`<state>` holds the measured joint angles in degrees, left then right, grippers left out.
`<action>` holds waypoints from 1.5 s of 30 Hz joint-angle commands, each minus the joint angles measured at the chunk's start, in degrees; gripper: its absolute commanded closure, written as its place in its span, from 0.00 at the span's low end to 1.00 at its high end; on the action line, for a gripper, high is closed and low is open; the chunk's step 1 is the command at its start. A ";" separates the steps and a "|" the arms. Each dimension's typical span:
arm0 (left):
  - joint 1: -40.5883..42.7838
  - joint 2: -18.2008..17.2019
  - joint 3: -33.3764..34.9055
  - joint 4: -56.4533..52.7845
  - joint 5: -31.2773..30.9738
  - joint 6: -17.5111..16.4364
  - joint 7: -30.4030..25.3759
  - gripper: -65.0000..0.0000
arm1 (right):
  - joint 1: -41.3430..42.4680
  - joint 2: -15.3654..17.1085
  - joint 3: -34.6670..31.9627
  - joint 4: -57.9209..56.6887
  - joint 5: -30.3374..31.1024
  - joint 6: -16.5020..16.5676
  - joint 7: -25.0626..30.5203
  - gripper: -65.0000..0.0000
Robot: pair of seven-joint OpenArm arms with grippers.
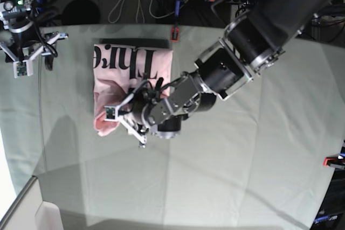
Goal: Layout the t-shirt on the table in an organized manner, then fold the t-shirt properly
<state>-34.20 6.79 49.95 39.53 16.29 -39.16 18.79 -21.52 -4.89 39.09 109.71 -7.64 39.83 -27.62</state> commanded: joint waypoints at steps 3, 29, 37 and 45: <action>-1.10 -0.59 -0.06 5.18 1.16 -0.84 2.01 0.34 | -0.33 0.36 0.07 1.01 0.74 0.17 1.46 0.48; 18.59 -12.46 -56.50 47.99 0.80 -0.84 13.79 0.42 | -2.00 -1.14 4.03 1.81 0.47 0.17 1.46 0.61; 41.89 -10.26 -85.16 62.05 0.72 -0.84 13.79 1.00 | -2.09 -4.11 14.76 0.93 0.65 0.17 -2.14 1.00; 60.09 -4.54 -100.72 56.60 0.72 -0.84 13.43 1.00 | -2.79 -4.11 15.81 -10.77 0.56 0.17 -8.03 1.00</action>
<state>25.91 2.90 -50.48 95.18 17.41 -40.16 33.10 -24.08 -9.23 54.83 98.02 -7.55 40.10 -36.29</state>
